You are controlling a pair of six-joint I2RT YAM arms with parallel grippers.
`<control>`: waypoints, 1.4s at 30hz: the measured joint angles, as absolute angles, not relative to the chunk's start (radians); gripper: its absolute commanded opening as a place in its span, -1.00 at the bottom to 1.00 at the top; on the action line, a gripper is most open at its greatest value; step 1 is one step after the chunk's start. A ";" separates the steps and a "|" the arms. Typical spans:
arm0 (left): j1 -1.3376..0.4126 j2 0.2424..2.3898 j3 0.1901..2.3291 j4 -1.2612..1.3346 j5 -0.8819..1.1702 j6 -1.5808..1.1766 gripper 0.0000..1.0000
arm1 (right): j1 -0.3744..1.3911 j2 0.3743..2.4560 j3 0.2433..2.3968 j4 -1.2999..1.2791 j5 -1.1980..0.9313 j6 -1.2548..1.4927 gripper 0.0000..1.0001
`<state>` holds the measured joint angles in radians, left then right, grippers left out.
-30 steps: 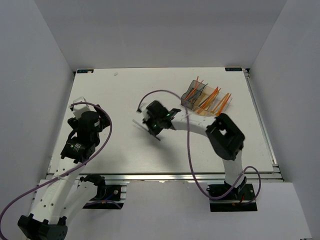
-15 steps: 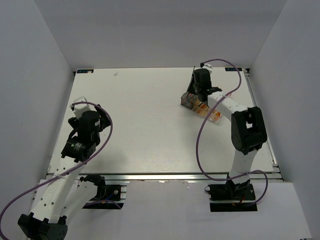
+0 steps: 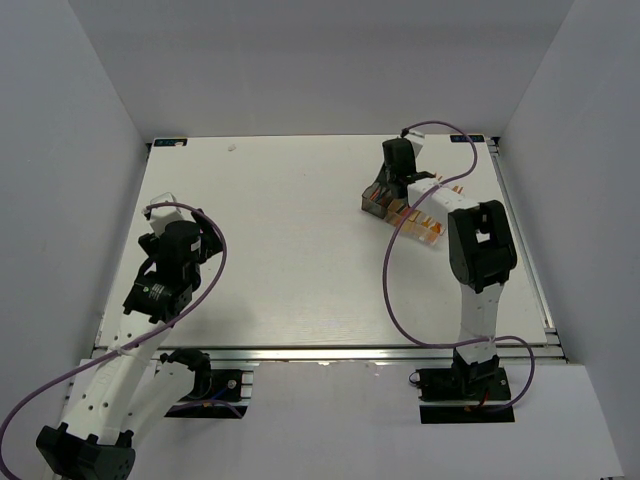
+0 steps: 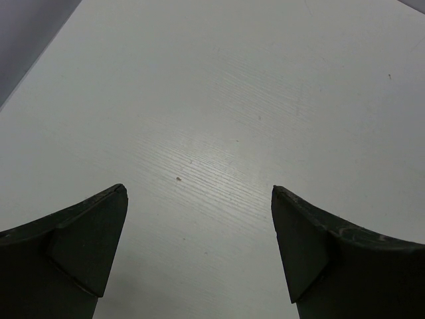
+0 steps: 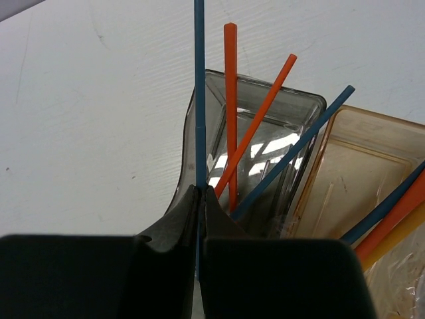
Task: Sort the eating utensils into containers
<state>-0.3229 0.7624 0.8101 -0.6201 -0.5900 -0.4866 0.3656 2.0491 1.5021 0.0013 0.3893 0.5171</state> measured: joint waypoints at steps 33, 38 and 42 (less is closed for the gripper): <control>-0.323 0.755 0.810 -0.628 -0.639 -0.497 0.96 | 0.421 1.410 1.198 -0.100 0.263 0.358 0.79; -0.323 0.725 0.812 -0.642 -0.709 -0.507 0.96 | 0.443 0.976 0.858 -0.186 0.273 0.352 0.79; -0.323 0.713 0.826 -0.682 -0.778 -0.514 0.96 | 0.440 0.760 0.757 -0.336 0.278 0.337 0.79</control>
